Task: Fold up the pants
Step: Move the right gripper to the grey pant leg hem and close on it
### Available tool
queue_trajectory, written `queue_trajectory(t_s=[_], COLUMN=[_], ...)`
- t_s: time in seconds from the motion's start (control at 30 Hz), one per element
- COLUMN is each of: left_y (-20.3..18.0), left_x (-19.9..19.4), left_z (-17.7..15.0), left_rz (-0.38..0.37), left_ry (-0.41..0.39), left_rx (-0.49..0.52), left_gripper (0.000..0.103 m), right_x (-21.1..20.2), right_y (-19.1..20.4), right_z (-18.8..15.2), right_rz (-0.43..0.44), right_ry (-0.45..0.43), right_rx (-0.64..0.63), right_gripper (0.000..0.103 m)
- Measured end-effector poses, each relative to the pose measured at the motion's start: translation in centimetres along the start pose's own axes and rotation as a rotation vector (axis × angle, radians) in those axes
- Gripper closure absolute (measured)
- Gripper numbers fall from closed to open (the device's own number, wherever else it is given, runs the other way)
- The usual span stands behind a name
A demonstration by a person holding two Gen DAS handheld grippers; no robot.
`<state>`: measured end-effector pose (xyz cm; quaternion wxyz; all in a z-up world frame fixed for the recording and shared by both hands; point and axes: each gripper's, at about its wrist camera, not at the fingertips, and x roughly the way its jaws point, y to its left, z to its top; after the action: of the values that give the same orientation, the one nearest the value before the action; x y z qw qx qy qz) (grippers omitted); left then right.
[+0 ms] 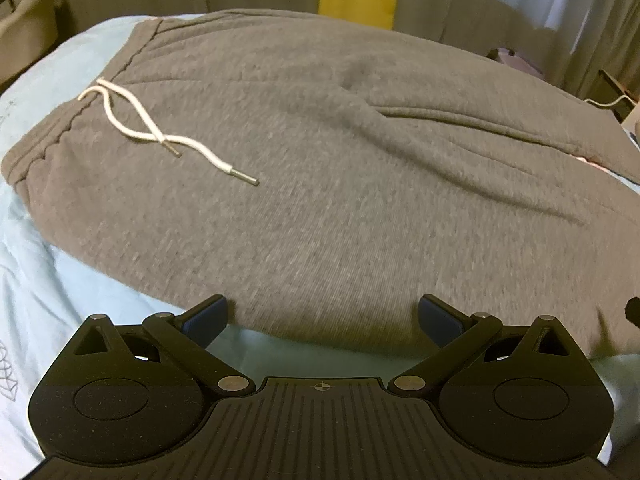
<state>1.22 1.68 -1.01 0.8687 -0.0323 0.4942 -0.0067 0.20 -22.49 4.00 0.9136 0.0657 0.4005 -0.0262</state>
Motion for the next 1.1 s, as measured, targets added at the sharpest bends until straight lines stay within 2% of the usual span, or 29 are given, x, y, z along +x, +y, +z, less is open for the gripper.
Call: queue_trajectory(t_s=[0.4, 0.57, 0.67, 0.77, 0.83, 0.87, 1.03, 1.1], left_y=[-0.2, -0.7, -1.1, -1.1, -0.6, -0.2, 2.3, 3.4], left_x=[0.1, -0.1, 0.4, 0.8, 1.1, 1.3, 2.9, 4.3], left_z=[0.0, 0.6, 1.4, 2.5, 3.7, 4.5, 8.4, 8.4], left_rz=[-0.005, 0.033, 0.048, 0.048, 0.047, 0.049, 0.063, 0.125], left_ry=[-0.001, -0.044, -0.043, -0.070, -0.103, -0.116, -0.200, -0.238], left_rx=[0.005, 0.015, 0.034, 0.006, -0.050, -0.083, -0.280, -0.331], left_gripper=[0.000, 0.000, 0.000, 0.000, 0.000, 0.000, 0.000, 0.000], right_x=[0.8, 1.3, 1.7, 2.4, 3.2, 3.7, 7.6, 9.8], right_y=[-0.3, -1.6, -2.7, -3.6, -4.3, -4.6, -6.5, -7.0], right_z=[0.4, 1.2, 1.9, 3.0, 4.1, 4.8, 11.1, 14.1], right_rz=[0.000, 0.036, 0.051, 0.055, 0.059, 0.069, 0.079, 0.071], right_ry=[0.047, 0.074, 0.082, 0.078, 0.083, 0.088, 0.055, 0.037], right_rx=[0.035, 0.114, 0.167, 0.179, 0.186, 0.193, 0.257, 0.275], right_gripper=[0.004, 0.004, 0.006, 0.016, 0.031, 0.034, 0.056, 0.063])
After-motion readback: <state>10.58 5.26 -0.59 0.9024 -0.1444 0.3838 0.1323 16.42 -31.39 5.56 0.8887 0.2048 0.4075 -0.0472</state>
